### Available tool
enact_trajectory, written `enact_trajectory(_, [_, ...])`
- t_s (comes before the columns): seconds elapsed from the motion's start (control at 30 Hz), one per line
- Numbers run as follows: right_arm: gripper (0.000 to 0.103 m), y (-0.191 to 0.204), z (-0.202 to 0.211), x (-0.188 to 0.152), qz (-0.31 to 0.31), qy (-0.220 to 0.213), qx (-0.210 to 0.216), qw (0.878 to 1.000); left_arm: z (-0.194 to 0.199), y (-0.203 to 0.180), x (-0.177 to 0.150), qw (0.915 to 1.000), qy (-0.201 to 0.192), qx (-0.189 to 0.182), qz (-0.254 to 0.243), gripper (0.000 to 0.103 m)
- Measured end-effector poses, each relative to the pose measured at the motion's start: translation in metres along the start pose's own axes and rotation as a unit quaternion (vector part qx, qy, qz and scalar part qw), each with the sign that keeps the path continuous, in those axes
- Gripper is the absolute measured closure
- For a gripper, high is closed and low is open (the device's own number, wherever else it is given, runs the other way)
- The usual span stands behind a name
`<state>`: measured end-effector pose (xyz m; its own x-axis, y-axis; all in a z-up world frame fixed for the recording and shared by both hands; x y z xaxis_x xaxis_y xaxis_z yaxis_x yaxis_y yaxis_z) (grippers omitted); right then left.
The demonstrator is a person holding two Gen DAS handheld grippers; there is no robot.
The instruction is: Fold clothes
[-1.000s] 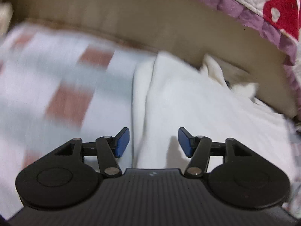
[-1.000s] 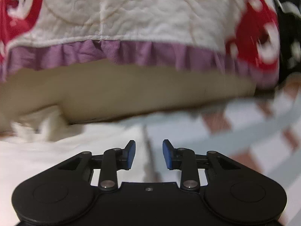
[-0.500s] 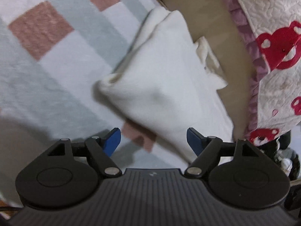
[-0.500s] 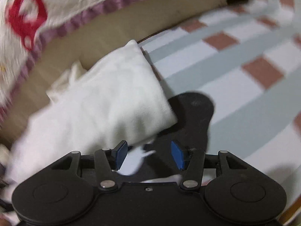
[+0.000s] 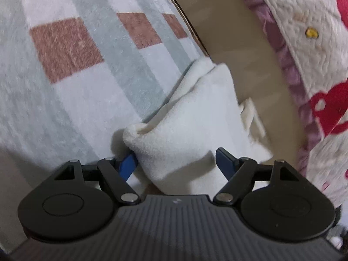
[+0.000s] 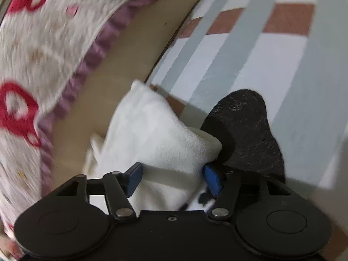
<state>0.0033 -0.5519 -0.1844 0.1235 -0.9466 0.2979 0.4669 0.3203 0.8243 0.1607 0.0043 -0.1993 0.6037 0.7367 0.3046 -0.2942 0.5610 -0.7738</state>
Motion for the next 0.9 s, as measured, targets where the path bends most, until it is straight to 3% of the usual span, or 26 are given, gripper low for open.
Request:
enact_trajectory(0.13, [0.029, -0.002, -0.003, 0.005, -0.058, -0.011, 0.012, 0.998, -0.006, -0.011, 0.004, 0.9994, -0.007, -0.005, -0.033, 0.026])
enact_trajectory(0.17, [0.029, -0.002, -0.003, 0.006, -0.07, -0.006, 0.011, 0.997, -0.007, -0.012, 0.004, 0.9992, -0.009, -0.011, -0.037, 0.031])
enact_trajectory(0.2, [0.029, -0.002, -0.001, 0.005, -0.076, -0.003, 0.009, 0.997, -0.006, -0.014, 0.005, 0.9986, -0.012, -0.02, -0.047, 0.045])
enact_trajectory(0.23, [0.029, -0.002, 0.0, 0.005, -0.075, 0.002, 0.005, 0.997, -0.005, -0.019, 0.005, 0.9971, -0.014, -0.019, -0.073, 0.088])
enact_trajectory(0.33, [0.03, -0.001, -0.002, 0.006, -0.054, 0.009, 0.001, 0.998, -0.003, -0.042, 0.005, 0.9858, -0.017, 0.012, -0.167, 0.086])
enact_trajectory(0.43, [0.028, 0.005, -0.008, 0.006, -0.02, 0.007, -0.001, 1.0, -0.001, -0.053, -0.001, 0.9774, -0.022, 0.04, -0.206, 0.085])
enact_trajectory(0.5, [0.024, 0.01, -0.015, 0.008, -0.009, 0.002, -0.001, 1.0, -0.005, -0.049, 0.002, 0.9801, -0.016, 0.038, -0.194, 0.081])
enact_trajectory(0.57, [0.022, 0.013, -0.023, 0.012, -0.009, -0.008, 0.0, 1.0, -0.009, -0.038, 0.01, 0.9877, -0.005, 0.027, -0.154, 0.066])
enact_trajectory(0.63, [0.024, 0.017, -0.033, 0.017, -0.005, -0.011, 0.001, 1.0, -0.018, -0.026, 0.016, 0.9932, 0.017, 0.011, -0.115, 0.059])
enact_trajectory(0.67, [0.034, 0.02, -0.037, 0.017, 0.01, -0.007, -0.004, 1.0, -0.026, -0.025, 0.018, 0.9915, 0.037, 0.006, -0.125, 0.061])
enact_trajectory(0.7, [0.047, 0.024, -0.041, 0.018, 0.027, -0.001, -0.01, 1.0, -0.034, -0.027, 0.018, 0.9869, 0.06, 0.004, -0.15, 0.073])
enact_trajectory(0.73, [0.07, 0.028, -0.044, 0.016, 0.053, 0.003, -0.015, 0.998, -0.037, -0.035, 0.017, 0.9805, 0.066, 0.009, -0.185, 0.081])
enact_trajectory(0.83, [0.076, 0.043, -0.039, 0.014, 0.12, -0.001, -0.021, 0.993, -0.021, -0.068, 0.01, 0.957, 0.039, 0.026, -0.286, 0.087])
enact_trajectory(0.9, [0.078, 0.054, -0.025, 0.016, 0.14, -0.009, -0.015, 0.99, -0.002, -0.085, 0.007, 0.9505, 0.016, 0.018, -0.31, 0.088])
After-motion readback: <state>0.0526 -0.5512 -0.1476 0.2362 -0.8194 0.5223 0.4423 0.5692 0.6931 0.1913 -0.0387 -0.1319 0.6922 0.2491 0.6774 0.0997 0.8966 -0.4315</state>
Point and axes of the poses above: each gripper's, at about its wrist camera, not at the fingertips, and z roughly against the way its jaws point, y to its left, x to its top, the point moved 1 cm from there along -z, roughly the way its jaws point, and after that the axes turned 1 degree about -y, right-handed, at the moved point
